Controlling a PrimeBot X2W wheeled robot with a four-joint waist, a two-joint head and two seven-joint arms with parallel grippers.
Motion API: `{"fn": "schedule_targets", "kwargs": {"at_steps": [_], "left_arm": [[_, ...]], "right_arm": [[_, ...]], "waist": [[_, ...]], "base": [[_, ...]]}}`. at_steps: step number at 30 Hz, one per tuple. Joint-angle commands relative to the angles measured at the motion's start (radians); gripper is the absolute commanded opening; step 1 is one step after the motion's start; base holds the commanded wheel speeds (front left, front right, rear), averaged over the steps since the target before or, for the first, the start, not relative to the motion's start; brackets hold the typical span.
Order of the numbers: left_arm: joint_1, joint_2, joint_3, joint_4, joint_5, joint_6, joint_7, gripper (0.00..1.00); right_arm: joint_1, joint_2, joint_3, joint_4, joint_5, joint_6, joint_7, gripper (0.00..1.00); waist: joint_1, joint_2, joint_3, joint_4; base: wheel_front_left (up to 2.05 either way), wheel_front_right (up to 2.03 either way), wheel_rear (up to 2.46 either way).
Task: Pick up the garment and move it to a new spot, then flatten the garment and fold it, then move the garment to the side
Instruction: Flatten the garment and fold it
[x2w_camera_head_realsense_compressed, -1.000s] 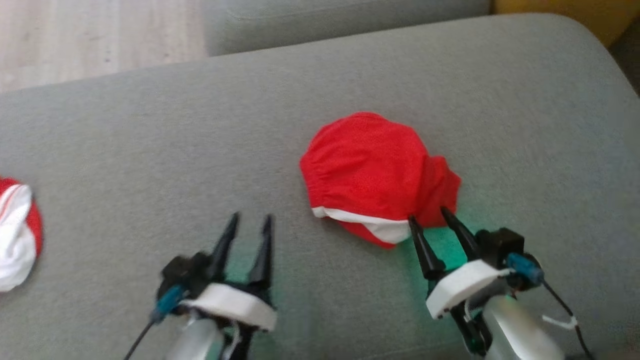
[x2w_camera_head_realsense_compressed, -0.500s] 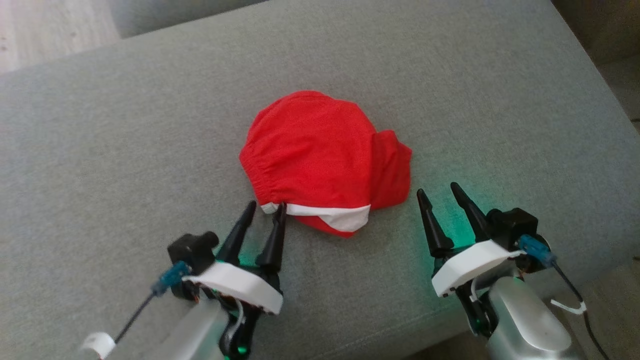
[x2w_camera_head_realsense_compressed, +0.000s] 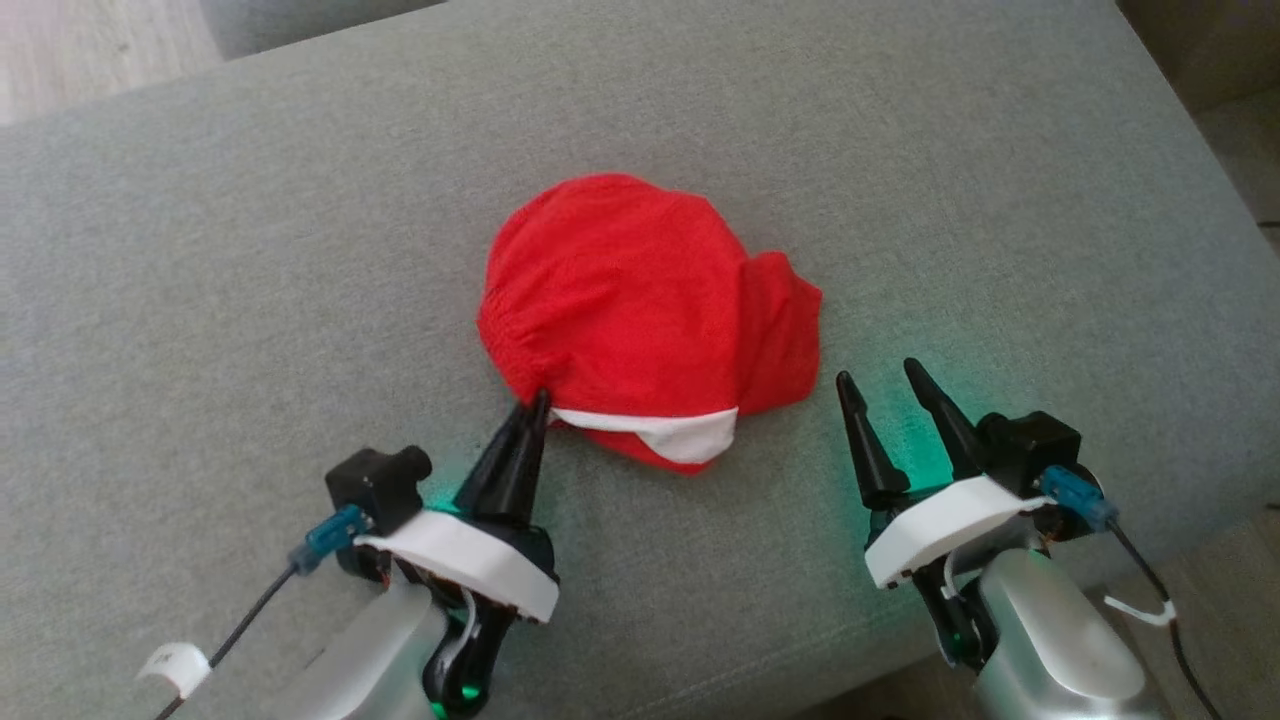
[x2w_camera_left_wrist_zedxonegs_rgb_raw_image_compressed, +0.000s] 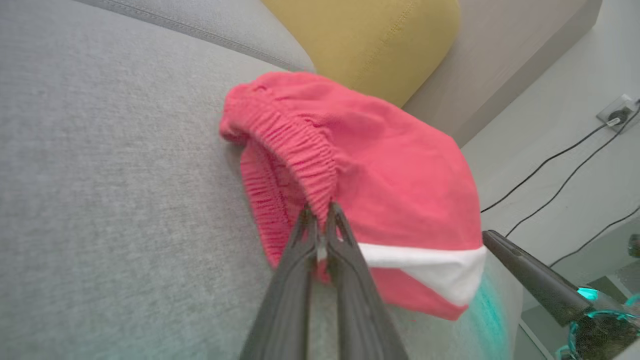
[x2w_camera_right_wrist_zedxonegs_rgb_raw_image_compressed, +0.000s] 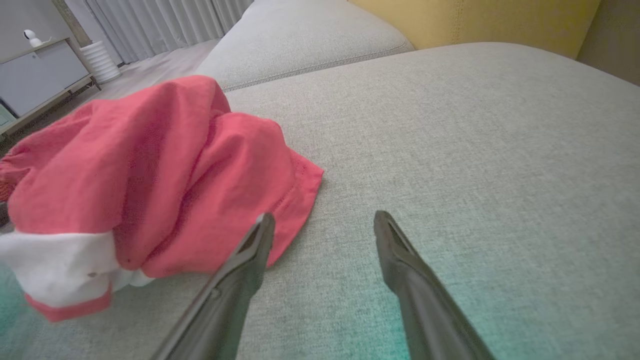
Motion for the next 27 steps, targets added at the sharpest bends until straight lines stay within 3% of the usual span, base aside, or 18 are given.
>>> {"fn": "schedule_targets", "kwargs": {"at_steps": [1, 7, 12, 18, 21, 27], "left_arm": [[-0.023, 0.017, 0.0, -0.027, -0.021, 0.001, -0.004, 0.0], [-0.151, 0.08, -0.099, -0.145, 0.048, 0.001, -0.004, 0.0], [-0.438, 0.144, -0.295, -0.212, 0.084, 0.001, -0.004, 0.0], [-0.734, 0.122, -0.441, -0.207, 0.004, 0.001, -0.004, 0.0], [-0.816, 0.082, -0.435, -0.179, -0.032, 0.001, -0.004, 0.0], [-0.837, 0.001, -0.314, -0.042, -0.026, 0.001, -0.004, 0.0]], "right_arm": [[-0.032, 0.009, 0.014, -0.024, 0.001, -0.001, -0.006, 1.0], [-0.021, 0.009, 0.016, -0.016, 0.022, -0.001, -0.006, 1.0], [0.009, 0.009, 0.015, -0.002, 0.04, -0.001, -0.006, 1.0], [0.049, 0.009, 0.033, 0.005, 0.076, -0.001, -0.006, 1.0], [0.06, 0.009, 0.041, 0.004, 0.09, -0.001, -0.006, 1.0], [0.064, 0.009, 0.031, -0.004, 0.103, -0.001, -0.006, 1.0]], "waist": [[0.0, 0.0, -0.006, 0.004], [0.0, 0.0, -0.056, 0.011], [0.0, 0.0, -0.12, 0.006], [0.0, 0.0, -0.177, -0.01], [0.0, 0.0, -0.192, -0.014], [0.0, 0.0, -0.188, 0.001]], "base": [[0.0, 0.0, 0.0], [0.0, 0.0, 0.0], [0.0, 0.0, 0.0], [0.0, 0.0, 0.0], [0.0, 0.0, 0.0], [0.0, 0.0, 0.0]]}}
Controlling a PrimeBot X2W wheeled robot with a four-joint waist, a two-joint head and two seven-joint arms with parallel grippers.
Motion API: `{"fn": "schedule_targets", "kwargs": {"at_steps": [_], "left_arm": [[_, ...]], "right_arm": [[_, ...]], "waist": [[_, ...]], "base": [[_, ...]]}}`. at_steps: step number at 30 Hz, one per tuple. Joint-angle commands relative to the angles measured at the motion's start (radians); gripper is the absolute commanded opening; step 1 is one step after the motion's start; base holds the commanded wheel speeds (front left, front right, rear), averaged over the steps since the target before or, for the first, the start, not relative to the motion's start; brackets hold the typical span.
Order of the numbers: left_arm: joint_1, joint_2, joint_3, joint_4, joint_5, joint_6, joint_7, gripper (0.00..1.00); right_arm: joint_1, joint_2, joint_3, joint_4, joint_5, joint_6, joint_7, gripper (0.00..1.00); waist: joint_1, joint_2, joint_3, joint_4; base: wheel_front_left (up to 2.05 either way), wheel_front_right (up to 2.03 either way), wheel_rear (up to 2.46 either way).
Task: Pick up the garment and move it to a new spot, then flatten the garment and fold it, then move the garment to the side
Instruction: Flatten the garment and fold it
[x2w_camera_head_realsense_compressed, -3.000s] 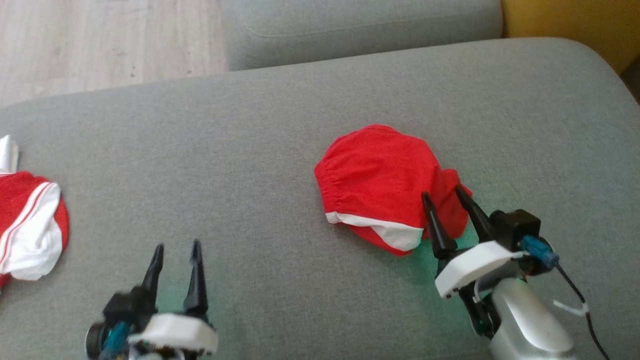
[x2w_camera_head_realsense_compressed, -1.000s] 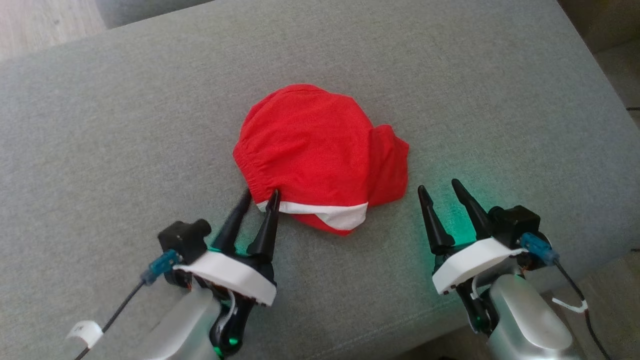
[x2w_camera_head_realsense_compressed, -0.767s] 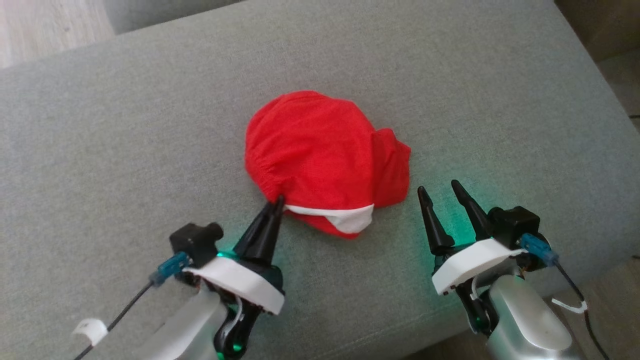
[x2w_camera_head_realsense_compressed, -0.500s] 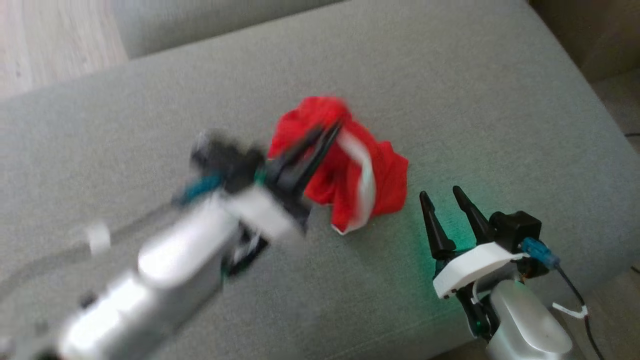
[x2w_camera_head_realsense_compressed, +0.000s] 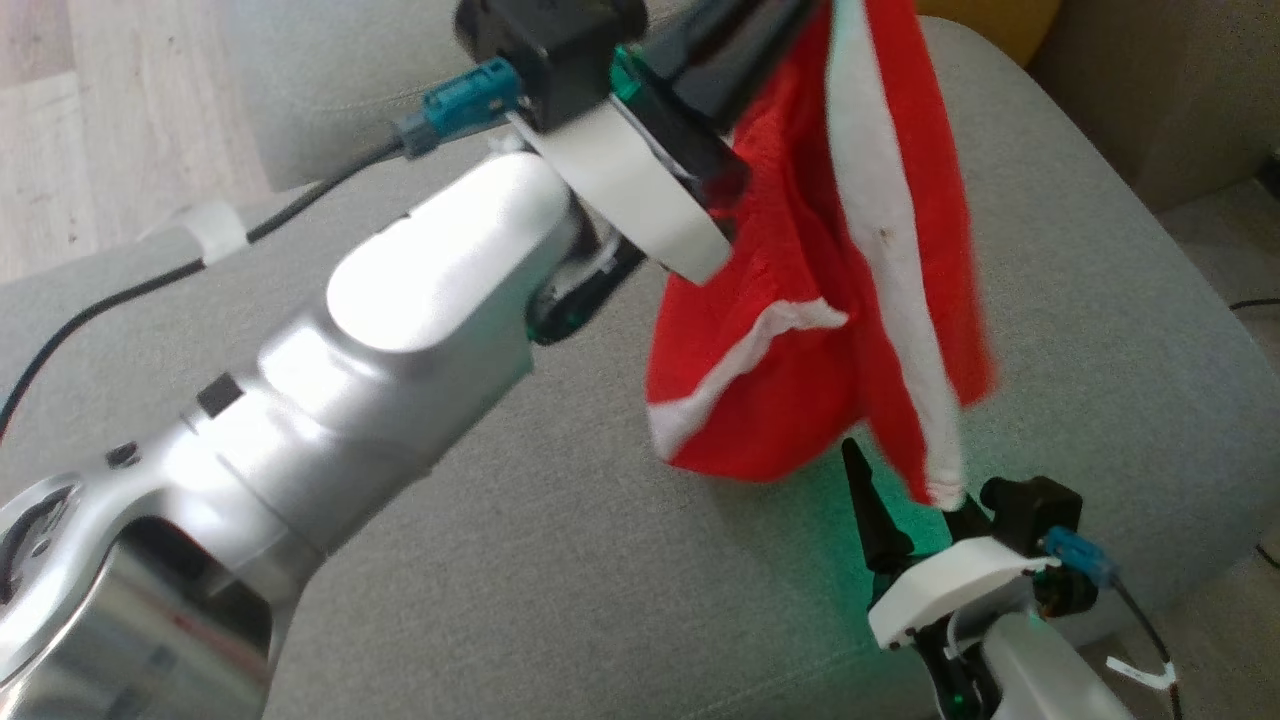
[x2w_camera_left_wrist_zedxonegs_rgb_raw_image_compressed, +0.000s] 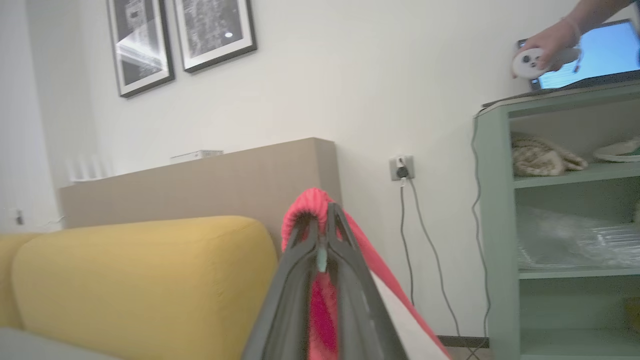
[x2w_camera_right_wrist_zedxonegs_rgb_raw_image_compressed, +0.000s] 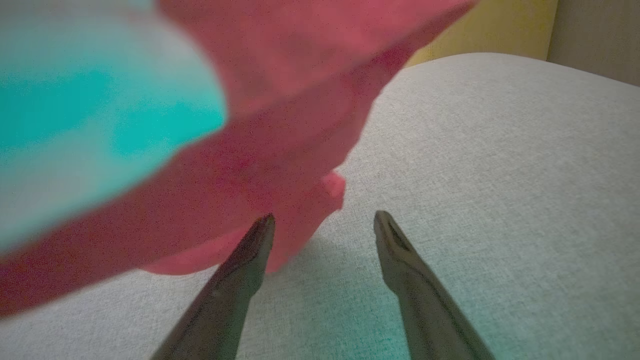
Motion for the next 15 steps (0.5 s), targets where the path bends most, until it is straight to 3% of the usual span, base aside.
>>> {"fn": "schedule_targets", "kwargs": {"at_steps": [1, 7, 15], "left_arm": [[-0.033, 0.029, 0.06, 0.038, 0.011, 0.002, -0.004, 0.0], [0.068, 0.07, 0.137, 0.159, 0.02, 0.002, -0.004, 0.0], [0.481, 0.157, 0.246, 0.237, -0.015, 0.002, -0.004, 0.0]], "right_arm": [[-0.025, 0.007, 0.014, -0.035, 0.012, -0.001, -0.006, 1.0], [-0.022, 0.007, -0.034, -0.046, 0.006, -0.001, -0.006, 1.0], [-0.015, 0.007, -0.078, -0.045, -0.029, -0.001, -0.006, 1.0]], "waist": [[0.0001, 0.0, 0.009, 0.012], [0.0001, 0.0, 0.026, 0.057], [0.0001, 0.0, 0.033, 0.13]], "base": [[0.0, 0.0, 0.0], [0.0, 0.0, 0.0], [0.0, 0.0, 0.0]]}}
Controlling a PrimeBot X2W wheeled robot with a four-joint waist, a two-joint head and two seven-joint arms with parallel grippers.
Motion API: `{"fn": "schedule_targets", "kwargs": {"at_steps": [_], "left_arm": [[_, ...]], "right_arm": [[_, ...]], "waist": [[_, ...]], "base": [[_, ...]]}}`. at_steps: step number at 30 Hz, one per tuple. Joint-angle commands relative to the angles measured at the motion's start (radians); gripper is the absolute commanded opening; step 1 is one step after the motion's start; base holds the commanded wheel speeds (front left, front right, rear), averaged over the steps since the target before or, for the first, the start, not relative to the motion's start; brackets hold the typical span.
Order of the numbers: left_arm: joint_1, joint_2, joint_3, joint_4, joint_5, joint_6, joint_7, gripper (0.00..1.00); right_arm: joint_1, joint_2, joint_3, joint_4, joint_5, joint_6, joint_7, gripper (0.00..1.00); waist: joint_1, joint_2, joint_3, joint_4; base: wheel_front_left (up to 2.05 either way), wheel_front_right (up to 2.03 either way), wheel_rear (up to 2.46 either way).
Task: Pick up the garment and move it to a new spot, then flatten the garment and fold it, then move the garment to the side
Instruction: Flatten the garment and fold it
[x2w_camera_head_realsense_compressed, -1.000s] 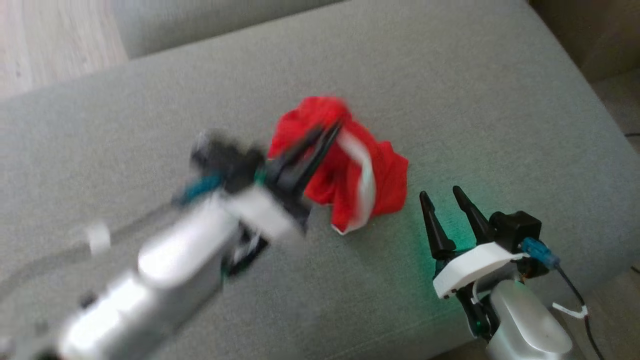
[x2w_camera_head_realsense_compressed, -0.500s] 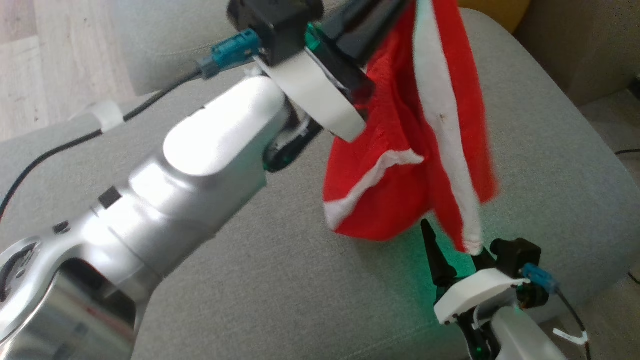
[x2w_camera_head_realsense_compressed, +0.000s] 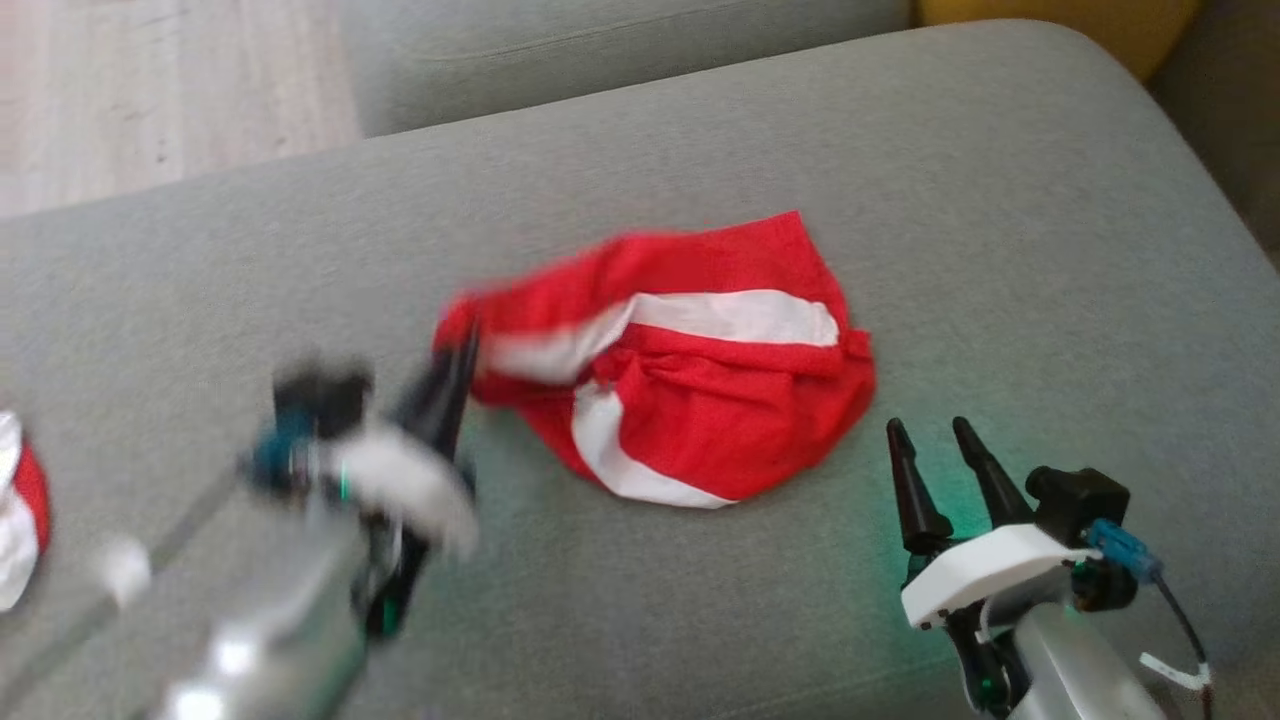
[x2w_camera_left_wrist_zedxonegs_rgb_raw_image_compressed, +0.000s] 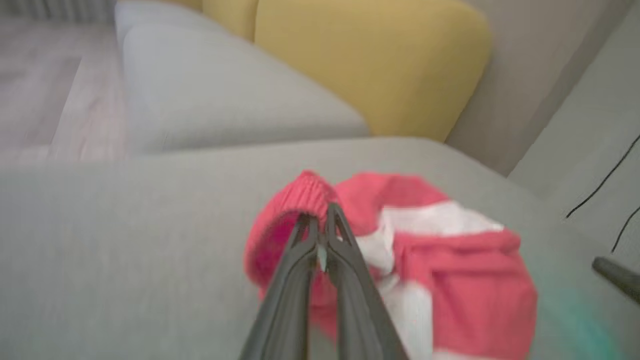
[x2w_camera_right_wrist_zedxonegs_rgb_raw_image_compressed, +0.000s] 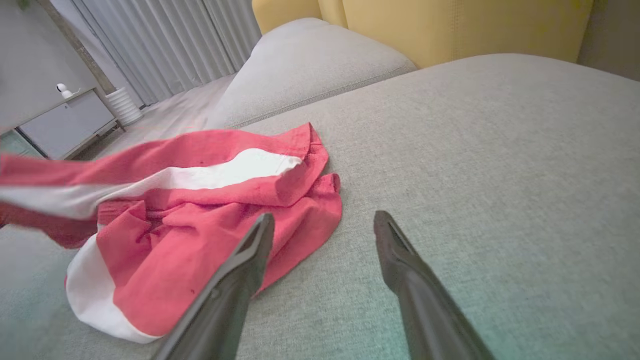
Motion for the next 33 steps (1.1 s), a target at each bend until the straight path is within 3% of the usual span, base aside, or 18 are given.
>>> {"fn": "schedule_targets", "kwargs": {"at_steps": [1, 5, 6, 7, 8, 11, 16, 22, 29, 33], "left_arm": [[-0.031, 0.032, 0.049, -0.024, -0.006, 0.002, -0.005, 0.0], [0.091, 0.04, 0.138, -0.02, 0.002, 0.002, -0.005, 0.0], [0.11, 0.039, 0.168, -0.018, 0.015, 0.002, -0.005, 0.3], [0.125, 0.038, 0.205, -0.019, 0.033, 0.002, -0.005, 0.76], [0.139, 0.036, 0.244, -0.022, 0.058, 0.002, -0.005, 1.0], [0.178, 0.024, 0.358, -0.038, 0.162, 0.008, -0.005, 1.0], [0.259, -0.016, 0.537, -0.093, 0.334, 0.056, -0.005, 1.0], [0.397, -0.091, 0.682, -0.193, 0.532, 0.112, -0.005, 1.0], [0.52, -0.185, 0.774, -0.256, 0.67, 0.129, -0.005, 1.0], [0.56, -0.209, 0.791, -0.272, 0.704, 0.126, -0.005, 1.0]], "right_arm": [[-0.016, 0.005, 0.015, -0.028, -0.011, -0.001, -0.006, 1.0], [-0.018, 0.005, -0.008, -0.026, -0.035, -0.001, -0.006, 1.0], [-0.018, 0.005, -0.011, -0.025, -0.04, -0.001, -0.006, 1.0], [-0.018, 0.005, -0.014, -0.025, -0.044, -0.001, -0.006, 1.0], [-0.019, 0.005, -0.016, -0.027, -0.046, -0.001, -0.006, 1.0], [-0.022, 0.005, -0.017, -0.037, -0.049, -0.001, -0.006, 1.0], [-0.026, 0.005, -0.019, -0.077, -0.053, -0.001, -0.006, 1.0], [-0.025, 0.005, -0.028, -0.138, -0.069, -0.001, -0.006, 1.0], [-0.001, 0.005, -0.041, -0.115, -0.077, -0.001, -0.006, 1.0], [0.01, 0.005, -0.036, -0.09, -0.072, -0.001, -0.006, 1.0]], "waist": [[0.0, 0.0, 0.003, 0.018], [0.0, 0.0, 0.001, 0.054], [0.0, 0.0, -0.001, 0.061], [0.0, 0.0, -0.003, 0.067], [0.0, 0.0, -0.005, 0.073], [0.0, 0.0, -0.011, 0.083], [0.0, 0.0, -0.021, 0.091], [0.0, 0.0, -0.045, 0.097], [0.0, 0.0, -0.064, 0.11], [0.0, 0.0, -0.07, 0.121]], "base": [[0.0, 0.0, 0.0], [0.0, 0.0, 0.0], [0.0, 0.0, 0.0], [0.0, 0.0, 0.0], [0.0, 0.0, 0.0], [0.0, 0.0, 0.0], [0.0, 0.0, 0.0], [0.0, 0.0, 0.0], [0.0, 0.0, 0.0], [0.0, 0.0, 0.0]]}}
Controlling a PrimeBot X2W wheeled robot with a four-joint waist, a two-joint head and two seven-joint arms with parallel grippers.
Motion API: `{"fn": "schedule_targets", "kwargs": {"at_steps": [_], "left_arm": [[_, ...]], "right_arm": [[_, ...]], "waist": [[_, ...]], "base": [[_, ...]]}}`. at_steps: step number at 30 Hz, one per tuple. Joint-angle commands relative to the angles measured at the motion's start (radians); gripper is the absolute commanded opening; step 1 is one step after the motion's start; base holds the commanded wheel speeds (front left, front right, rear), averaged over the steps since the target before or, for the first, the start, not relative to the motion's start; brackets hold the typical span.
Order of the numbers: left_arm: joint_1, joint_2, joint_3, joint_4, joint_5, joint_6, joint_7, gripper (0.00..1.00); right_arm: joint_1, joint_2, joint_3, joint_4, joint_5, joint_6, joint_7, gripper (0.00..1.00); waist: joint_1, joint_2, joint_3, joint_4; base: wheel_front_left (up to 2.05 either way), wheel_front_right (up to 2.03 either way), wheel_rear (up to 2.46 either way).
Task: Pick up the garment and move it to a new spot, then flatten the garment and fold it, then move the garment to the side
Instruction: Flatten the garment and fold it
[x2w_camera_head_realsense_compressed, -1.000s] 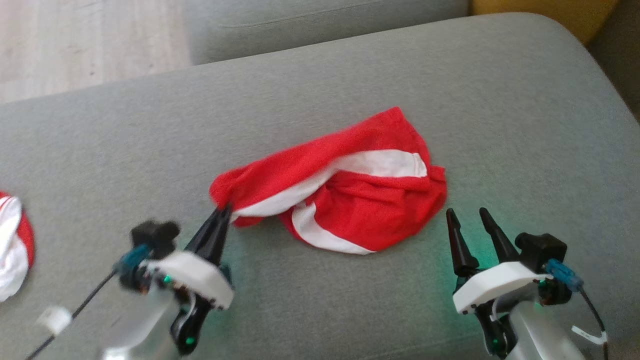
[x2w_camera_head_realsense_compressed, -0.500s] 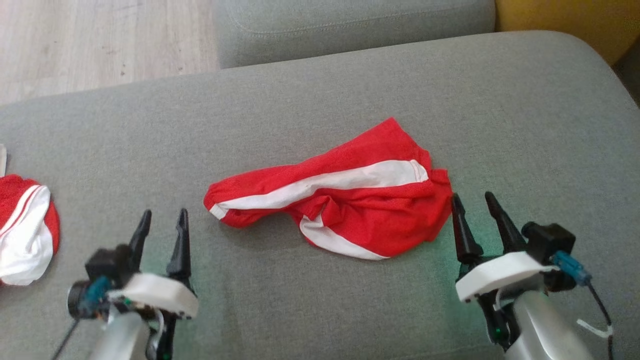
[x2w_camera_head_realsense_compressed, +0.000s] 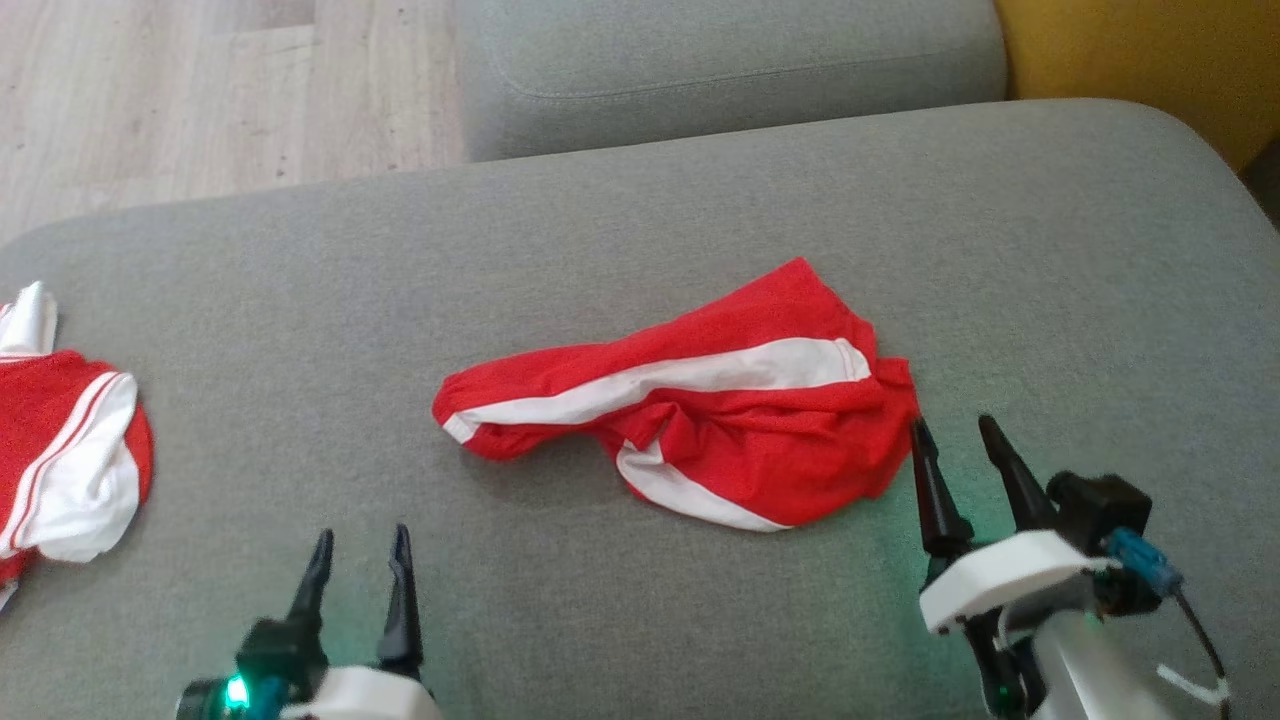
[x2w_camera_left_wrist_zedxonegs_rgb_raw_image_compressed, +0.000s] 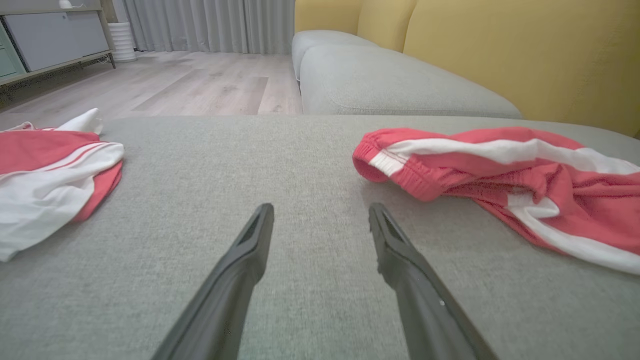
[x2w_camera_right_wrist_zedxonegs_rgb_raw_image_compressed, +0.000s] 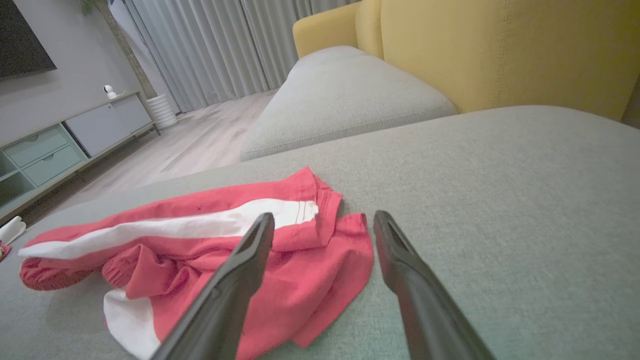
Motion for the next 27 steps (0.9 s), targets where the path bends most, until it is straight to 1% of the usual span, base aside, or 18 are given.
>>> {"fn": "schedule_targets", "kwargs": {"at_steps": [1, 7, 10, 14, 17, 20, 21, 27], "left_arm": [[-0.014, 0.0, 0.039, -0.033, 0.013, -0.001, -0.005, 1.0], [0.016, -0.015, 0.026, -0.031, 0.05, -0.027, -0.005, 1.0], [0.015, -0.018, 0.021, -0.028, 0.056, -0.036, -0.005, 1.0], [0.003, -0.019, 0.007, -0.03, 0.054, -0.044, -0.005, 1.0], [-0.015, -0.019, -0.015, -0.034, 0.042, -0.046, -0.005, 1.0], [-0.031, -0.019, -0.032, -0.034, 0.033, -0.046, -0.005, 1.0], [-0.04, -0.019, -0.04, -0.032, 0.026, -0.044, -0.005, 1.0], [-0.059, -0.02, -0.058, -0.022, -0.001, -0.047, -0.005, 1.0]], "right_arm": [[-0.012, 0.003, 0.024, -0.022, 0.001, -0.001, -0.006, 1.0], [-0.014, 0.003, 0.013, -0.005, 0.0, -0.001, -0.006, 1.0], [-0.025, 0.003, 0.026, 0.015, 0.003, -0.001, -0.006, 1.0], [-0.084, 0.003, 0.048, 0.073, 0.004, -0.001, -0.006, 1.0], [-0.151, 0.003, 0.043, 0.117, 0.005, -0.001, -0.006, 1.0], [-0.214, 0.003, 0.029, 0.165, 0.0, -0.001, -0.006, 1.0], [-0.245, 0.003, 0.018, 0.201, 0.004, -0.001, -0.006, 1.0], [-0.3, 0.0, -0.016, 0.293, 0.052, -0.001, -0.006, 1.0]], "waist": [[0.0001, 0.0, -0.003, 0.007], [0.0001, 0.0, -0.003, 0.034], [0.0001, 0.0, 0.003, 0.046], [0.0001, 0.0, 0.027, 0.063], [0.0001, 0.0, 0.059, 0.081], [0.0001, 0.0, 0.088, 0.1], [0.0001, 0.0, 0.106, 0.111], [0.0001, 0.0, 0.145, 0.135]], "base": [[0.0, 0.0, 0.0], [0.0, 0.0, 0.0], [0.0, 0.0, 0.0], [0.0, 0.0, 0.0], [0.0, 0.0, 0.0], [0.0, 0.0, 0.0], [0.0, 0.0, 0.0], [0.0, 0.0, 0.0]]}}
